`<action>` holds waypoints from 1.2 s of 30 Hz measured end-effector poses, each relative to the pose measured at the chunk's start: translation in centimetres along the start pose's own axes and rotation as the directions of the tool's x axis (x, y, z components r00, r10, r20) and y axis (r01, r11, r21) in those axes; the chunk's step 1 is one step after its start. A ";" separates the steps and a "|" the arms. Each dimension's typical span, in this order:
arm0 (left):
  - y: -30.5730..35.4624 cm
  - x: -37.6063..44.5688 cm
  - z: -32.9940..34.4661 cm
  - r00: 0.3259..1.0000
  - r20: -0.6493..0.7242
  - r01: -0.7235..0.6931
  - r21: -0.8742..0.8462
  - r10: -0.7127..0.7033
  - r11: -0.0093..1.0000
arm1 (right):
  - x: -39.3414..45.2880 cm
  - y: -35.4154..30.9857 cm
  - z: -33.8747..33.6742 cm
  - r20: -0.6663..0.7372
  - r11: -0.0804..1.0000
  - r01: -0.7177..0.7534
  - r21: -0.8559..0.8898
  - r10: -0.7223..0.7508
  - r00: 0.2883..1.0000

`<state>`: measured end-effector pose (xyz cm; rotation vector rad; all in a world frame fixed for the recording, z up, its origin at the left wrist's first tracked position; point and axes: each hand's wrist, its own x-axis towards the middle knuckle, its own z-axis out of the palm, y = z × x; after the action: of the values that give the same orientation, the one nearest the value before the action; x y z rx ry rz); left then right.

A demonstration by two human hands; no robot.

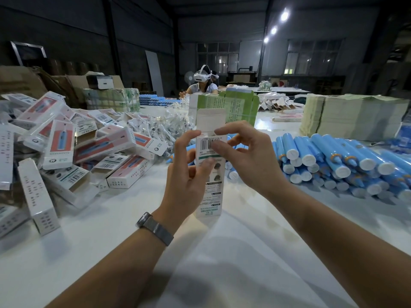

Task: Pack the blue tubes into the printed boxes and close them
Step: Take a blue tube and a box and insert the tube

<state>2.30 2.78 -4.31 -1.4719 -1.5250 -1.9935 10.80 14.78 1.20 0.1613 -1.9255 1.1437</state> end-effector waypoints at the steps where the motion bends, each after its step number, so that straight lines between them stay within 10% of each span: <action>1: 0.1 0.0 0.0 1.000 0.001 0.007 -0.003 -0.007 1.000 | 0.1 0.0 -0.1 0.003 1.000 -0.004 0.003 0.004 1.000; 36: 0.6 -0.2 0.5 0.998 -0.024 0.058 -0.028 -0.058 0.998 | 0.0 -0.6 0.0 0.053 0.982 0.130 -0.137 -0.124 0.991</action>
<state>3.12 2.86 -4.14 -1.4229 -1.5530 -2.0658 11.11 14.46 1.65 0.2314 -1.9971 0.9241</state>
